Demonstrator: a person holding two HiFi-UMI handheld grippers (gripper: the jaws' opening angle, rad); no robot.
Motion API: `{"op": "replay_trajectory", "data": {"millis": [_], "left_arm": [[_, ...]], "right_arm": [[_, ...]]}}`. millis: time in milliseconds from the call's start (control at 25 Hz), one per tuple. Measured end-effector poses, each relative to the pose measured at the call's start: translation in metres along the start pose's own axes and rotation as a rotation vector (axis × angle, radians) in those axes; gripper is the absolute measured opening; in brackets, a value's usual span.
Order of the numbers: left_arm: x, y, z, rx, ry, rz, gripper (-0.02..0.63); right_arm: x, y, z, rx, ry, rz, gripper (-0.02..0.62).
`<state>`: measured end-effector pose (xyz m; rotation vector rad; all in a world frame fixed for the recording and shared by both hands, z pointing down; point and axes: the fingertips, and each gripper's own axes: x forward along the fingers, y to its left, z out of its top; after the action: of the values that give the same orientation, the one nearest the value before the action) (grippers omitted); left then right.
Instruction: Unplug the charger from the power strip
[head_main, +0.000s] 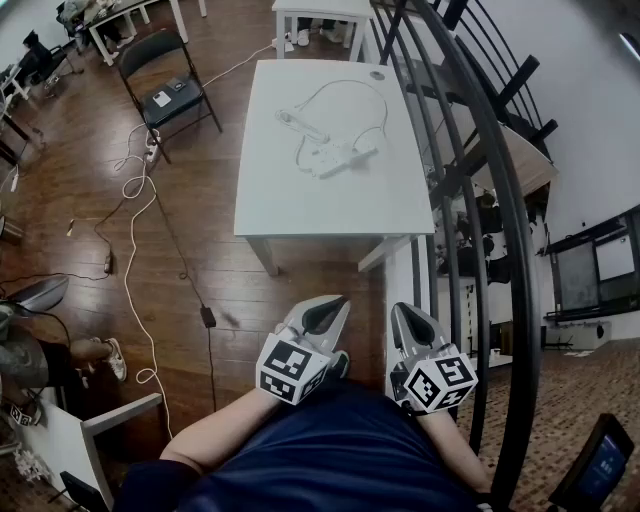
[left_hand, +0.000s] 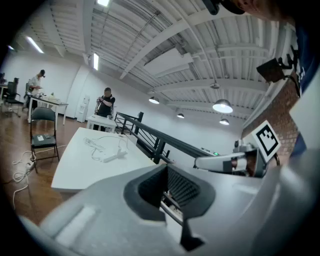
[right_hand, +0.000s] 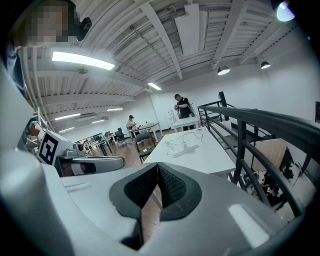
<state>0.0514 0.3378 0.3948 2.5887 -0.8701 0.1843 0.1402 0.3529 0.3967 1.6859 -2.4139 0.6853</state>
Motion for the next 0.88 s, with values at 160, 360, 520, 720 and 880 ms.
{"op": "replay_trajectory", "data": {"millis": [160,360,520,720,880], "left_arm": [[0.018,-0.016,0.002,0.004,-0.006,0.006,0.006],[0.045,-0.045,0.008,0.020,-0.023,0.002,0.006],[0.057,-0.056,0.007,0.032,-0.019,0.012,0.006],[0.057,-0.045,0.010,0.045,0.003,0.062,0.006],[0.063,-0.022,0.018,0.043,0.020,0.075,0.006]], "right_arm": [[-0.012,-0.022,0.006,-0.006,-0.002,-0.001,0.011],[-0.025,-0.049,0.012,-0.017,-0.001,0.016,0.011],[-0.031,-0.065,0.008,0.005,-0.002,0.031,0.011],[-0.020,-0.077,0.006,0.063,-0.002,0.046,0.011],[0.002,-0.081,0.016,0.085,-0.006,0.042,0.011]]}}
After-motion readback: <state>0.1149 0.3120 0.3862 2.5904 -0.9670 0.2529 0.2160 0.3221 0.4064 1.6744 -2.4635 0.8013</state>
